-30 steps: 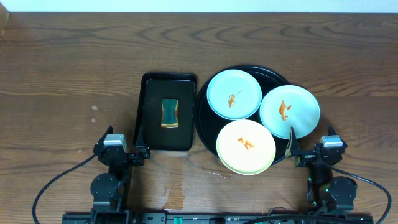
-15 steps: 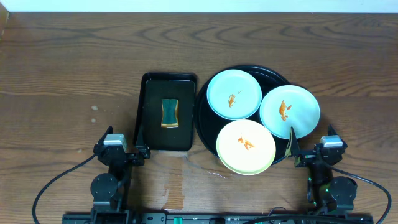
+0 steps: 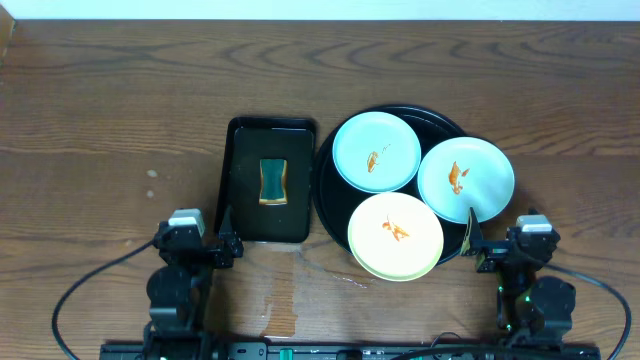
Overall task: Clean dirty plates on tray and stack at the side
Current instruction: 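Move left gripper to the sponge and right gripper to the yellow plate rim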
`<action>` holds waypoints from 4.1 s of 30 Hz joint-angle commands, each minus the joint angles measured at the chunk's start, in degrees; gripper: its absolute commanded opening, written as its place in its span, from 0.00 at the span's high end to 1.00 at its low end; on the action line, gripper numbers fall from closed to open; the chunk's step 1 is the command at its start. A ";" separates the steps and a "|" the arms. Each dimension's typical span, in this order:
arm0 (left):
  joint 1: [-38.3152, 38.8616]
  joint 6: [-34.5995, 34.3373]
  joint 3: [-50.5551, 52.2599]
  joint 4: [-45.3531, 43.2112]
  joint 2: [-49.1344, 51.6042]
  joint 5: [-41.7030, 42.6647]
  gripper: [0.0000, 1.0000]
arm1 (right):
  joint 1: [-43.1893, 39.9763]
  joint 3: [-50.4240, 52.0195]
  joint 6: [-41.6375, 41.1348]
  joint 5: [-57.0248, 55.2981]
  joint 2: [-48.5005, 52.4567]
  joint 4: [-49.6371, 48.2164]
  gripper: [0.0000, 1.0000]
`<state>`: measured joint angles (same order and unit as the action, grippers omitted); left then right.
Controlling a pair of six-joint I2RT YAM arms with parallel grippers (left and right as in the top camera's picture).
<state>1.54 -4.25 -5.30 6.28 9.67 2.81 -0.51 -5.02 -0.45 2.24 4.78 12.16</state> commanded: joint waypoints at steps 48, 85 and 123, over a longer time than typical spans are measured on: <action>5.07 -0.74 -44.13 20.13 63.80 7.08 0.14 | 3.13 -35.89 -8.55 14.88 66.03 24.41 0.33; 13.81 -0.94 -47.50 12.46 86.58 3.80 0.42 | 6.97 -35.69 -12.39 17.84 80.74 22.18 0.58; 13.66 -0.94 -45.97 11.13 85.96 2.08 0.92 | 6.97 -35.69 -12.39 18.56 80.74 24.63 0.92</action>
<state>15.22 -5.34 -51.35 17.54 96.01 5.78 6.04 -41.08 -12.84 20.38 85.17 36.82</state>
